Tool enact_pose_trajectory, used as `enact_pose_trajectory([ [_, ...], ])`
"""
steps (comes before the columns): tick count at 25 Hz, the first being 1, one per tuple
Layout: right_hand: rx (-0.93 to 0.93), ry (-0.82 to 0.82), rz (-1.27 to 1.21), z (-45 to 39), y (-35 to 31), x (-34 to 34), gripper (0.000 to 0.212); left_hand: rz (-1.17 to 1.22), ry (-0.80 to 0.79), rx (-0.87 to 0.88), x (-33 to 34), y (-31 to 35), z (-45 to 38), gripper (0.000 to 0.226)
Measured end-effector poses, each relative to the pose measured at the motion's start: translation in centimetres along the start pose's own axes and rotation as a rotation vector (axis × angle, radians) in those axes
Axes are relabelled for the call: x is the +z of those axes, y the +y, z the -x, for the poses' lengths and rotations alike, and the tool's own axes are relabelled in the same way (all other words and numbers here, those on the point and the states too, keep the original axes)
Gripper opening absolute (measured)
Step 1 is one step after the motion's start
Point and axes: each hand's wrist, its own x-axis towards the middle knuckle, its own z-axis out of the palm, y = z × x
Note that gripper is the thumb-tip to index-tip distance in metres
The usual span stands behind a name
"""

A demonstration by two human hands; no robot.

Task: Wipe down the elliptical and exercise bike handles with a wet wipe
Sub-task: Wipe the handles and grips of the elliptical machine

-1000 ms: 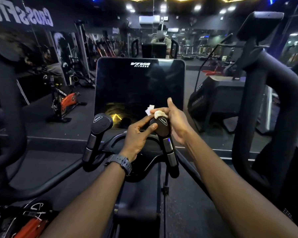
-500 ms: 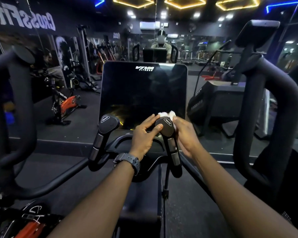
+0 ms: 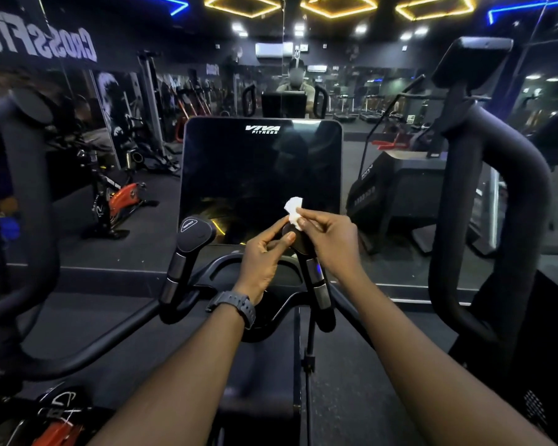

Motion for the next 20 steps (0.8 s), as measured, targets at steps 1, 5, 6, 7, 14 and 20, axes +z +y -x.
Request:
enact_pose_trajectory([
  [1,-0.034,0.016,0.018,0.2,0.2,0.1,0.022,-0.008,0.008,0.002,0.1,0.0,0.1,0.039],
  [5,-0.153,0.193,0.061,2.1,2.1,-0.5,0.019,-0.034,0.021,0.031,0.2,0.4,0.3,0.037],
  [6,-0.148,0.21,0.046,1.6,1.9,-0.4,0.017,-0.02,0.025,0.029,0.1,0.4,0.2,0.036],
  [7,-0.13,0.198,0.028,0.9,1.3,-0.2,0.016,-0.008,0.03,0.035,0.2,0.2,0.2,0.034],
  [14,-0.098,0.253,0.196,2.9,2.5,-0.9,0.016,0.087,0.04,0.039,0.7,-1.1,-0.2,0.035],
  [20,-0.044,0.159,0.075,0.4,1.3,-0.5,0.018,0.099,0.043,0.03,0.9,-1.2,0.1,0.036],
])
